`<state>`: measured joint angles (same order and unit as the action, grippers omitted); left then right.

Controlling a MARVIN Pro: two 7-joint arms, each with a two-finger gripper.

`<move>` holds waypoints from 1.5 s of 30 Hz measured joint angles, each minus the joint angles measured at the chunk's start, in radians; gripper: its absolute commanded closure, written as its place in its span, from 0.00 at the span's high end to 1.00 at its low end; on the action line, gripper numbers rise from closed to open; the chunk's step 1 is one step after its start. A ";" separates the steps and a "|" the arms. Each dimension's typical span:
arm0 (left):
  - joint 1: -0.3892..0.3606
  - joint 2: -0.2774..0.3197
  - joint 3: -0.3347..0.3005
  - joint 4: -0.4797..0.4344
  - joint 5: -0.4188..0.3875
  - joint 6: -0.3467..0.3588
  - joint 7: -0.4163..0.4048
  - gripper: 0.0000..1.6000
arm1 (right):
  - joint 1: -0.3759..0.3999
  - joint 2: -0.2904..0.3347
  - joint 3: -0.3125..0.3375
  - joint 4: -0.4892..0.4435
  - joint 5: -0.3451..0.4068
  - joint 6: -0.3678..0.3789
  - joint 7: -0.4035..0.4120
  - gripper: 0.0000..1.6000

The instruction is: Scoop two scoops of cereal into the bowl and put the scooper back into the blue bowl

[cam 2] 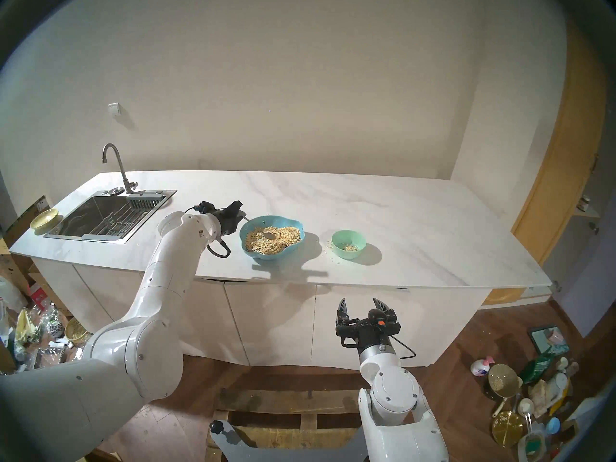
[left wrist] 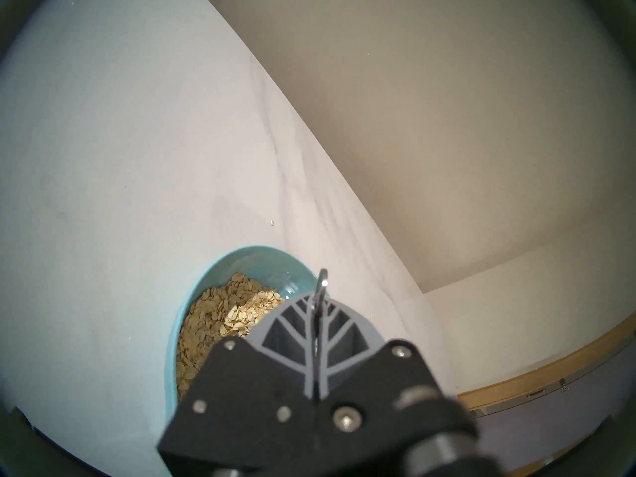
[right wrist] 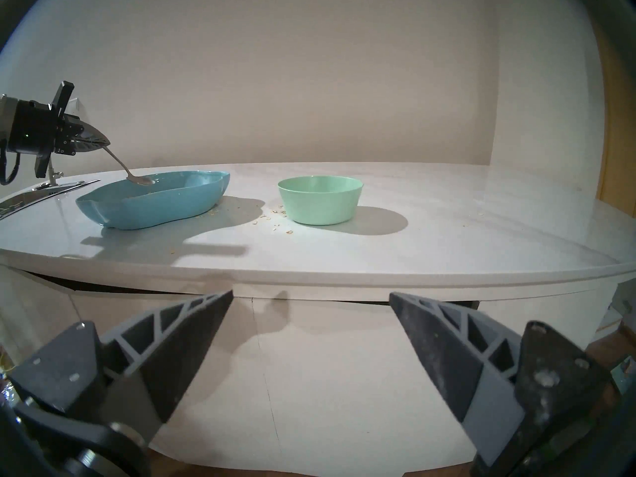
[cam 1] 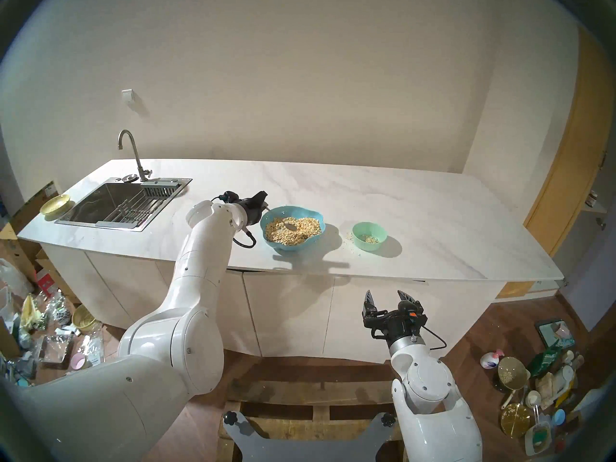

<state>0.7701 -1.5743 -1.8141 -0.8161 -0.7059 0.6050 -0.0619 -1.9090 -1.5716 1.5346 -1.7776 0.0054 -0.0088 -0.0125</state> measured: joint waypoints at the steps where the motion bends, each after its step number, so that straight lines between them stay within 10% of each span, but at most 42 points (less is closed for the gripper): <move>1: 0.000 0.001 -0.001 0.007 0.001 -0.004 0.000 0.00 | 0.000 0.000 0.000 0.000 0.000 0.000 0.000 1.00; 45: -0.099 0.002 0.032 0.282 0.001 -0.119 -0.030 0.00 | 0.000 0.000 0.000 0.000 0.000 0.000 0.000 1.00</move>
<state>0.6709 -1.5719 -1.7819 -0.5341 -0.7053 0.4856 -0.0919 -1.9091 -1.5715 1.5346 -1.7775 0.0054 -0.0089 -0.0125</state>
